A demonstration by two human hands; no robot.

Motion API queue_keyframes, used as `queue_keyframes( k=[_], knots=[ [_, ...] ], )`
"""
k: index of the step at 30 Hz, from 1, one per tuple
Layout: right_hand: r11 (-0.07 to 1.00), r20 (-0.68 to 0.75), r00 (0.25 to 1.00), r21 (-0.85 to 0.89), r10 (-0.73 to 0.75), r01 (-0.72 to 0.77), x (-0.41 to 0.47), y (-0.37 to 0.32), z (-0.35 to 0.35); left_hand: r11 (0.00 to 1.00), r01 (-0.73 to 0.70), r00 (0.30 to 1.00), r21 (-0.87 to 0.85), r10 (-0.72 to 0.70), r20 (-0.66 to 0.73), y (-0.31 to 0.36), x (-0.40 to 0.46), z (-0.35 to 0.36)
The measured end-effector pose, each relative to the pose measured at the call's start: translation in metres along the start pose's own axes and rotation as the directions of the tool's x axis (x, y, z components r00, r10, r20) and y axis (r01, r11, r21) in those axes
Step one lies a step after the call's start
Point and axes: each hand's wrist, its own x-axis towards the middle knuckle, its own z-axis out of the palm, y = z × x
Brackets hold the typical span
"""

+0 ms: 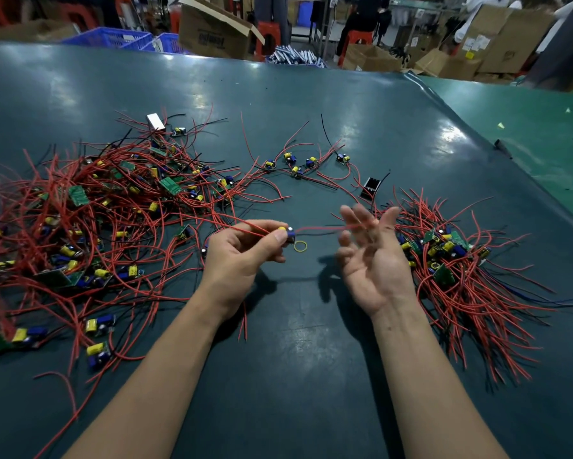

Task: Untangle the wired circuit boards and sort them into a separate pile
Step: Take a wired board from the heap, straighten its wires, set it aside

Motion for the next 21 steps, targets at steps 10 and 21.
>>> queue_keyframes(
  k=[10, 21],
  knots=[
    [0.945, 0.206, 0.975, -0.327, 0.078, -0.006, -0.016, 0.03, 0.015, 0.997, 0.04, 0.997, -0.06, -0.044, -0.06, -0.001, 0.001, -0.001],
    [0.907, 0.149, 0.984, -0.396, -0.094, 0.147, -0.016, 0.033, 0.017, 0.997, 0.014, 0.999, 0.08, -0.017, 0.033, -0.003, -0.003, 0.003]
  ],
)
